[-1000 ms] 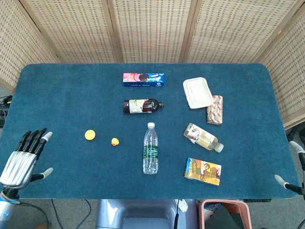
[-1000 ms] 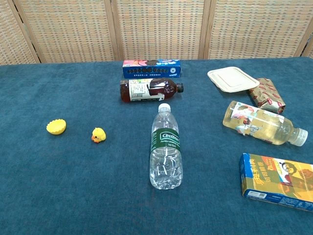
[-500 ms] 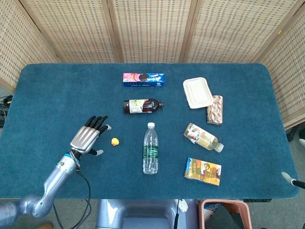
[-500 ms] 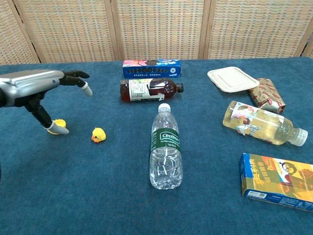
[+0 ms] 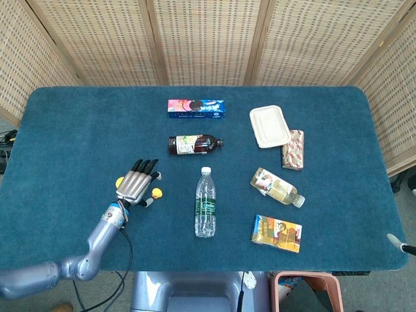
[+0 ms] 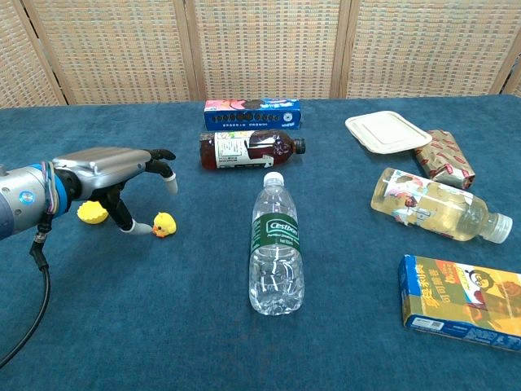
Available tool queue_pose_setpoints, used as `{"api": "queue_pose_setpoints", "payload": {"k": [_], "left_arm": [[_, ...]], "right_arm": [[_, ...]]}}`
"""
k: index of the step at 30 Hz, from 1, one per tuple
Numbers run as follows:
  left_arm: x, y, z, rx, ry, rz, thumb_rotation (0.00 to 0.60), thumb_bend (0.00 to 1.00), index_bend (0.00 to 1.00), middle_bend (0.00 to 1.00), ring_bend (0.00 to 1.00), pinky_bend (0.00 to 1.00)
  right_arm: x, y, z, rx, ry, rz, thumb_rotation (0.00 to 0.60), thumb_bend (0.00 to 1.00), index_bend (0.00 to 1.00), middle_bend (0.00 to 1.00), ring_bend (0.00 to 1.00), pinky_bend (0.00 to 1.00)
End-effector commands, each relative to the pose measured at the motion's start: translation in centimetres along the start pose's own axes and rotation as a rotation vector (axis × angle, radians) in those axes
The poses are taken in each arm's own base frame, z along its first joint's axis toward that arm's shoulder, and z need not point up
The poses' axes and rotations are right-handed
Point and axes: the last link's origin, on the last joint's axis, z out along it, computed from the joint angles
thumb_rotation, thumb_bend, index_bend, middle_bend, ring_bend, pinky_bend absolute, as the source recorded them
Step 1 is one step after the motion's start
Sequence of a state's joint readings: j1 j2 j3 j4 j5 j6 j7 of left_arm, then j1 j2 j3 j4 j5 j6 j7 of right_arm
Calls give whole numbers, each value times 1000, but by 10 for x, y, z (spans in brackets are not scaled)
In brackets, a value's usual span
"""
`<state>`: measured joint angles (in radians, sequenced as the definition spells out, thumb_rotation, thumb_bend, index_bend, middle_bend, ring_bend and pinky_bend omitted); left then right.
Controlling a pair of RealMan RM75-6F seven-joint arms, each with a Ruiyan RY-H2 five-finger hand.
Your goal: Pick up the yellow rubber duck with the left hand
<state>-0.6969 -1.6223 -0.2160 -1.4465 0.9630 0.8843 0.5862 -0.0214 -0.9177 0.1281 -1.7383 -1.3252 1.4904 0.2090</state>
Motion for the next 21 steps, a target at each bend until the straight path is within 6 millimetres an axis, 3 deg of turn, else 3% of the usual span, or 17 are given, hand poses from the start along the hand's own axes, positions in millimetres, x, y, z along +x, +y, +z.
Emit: {"api": "queue_pose_setpoints", "payload": {"k": [1,9,16,21], "left_arm": [[-5,4,5,5,-15,-3,600,259,318,0,0,0],[-12,7,10,14,-35,4,600,301,367,0,0,0],[-15,9,13,24,-36,4,600,378,497,0,0,0],[-13,7,13,37,-30,0,600,385,521,0,0,0]], "right_arm": [[0,2,1,-4,-1,2,600,0,0,0,0,0],[0,6,5,-20,-3,14,600,0,0,0,0,0],[2,8,6,-24,1,20,600,0,0,0,0,0],[1,9,6,-25,2,20,600,0,0,0,0,0]]}}
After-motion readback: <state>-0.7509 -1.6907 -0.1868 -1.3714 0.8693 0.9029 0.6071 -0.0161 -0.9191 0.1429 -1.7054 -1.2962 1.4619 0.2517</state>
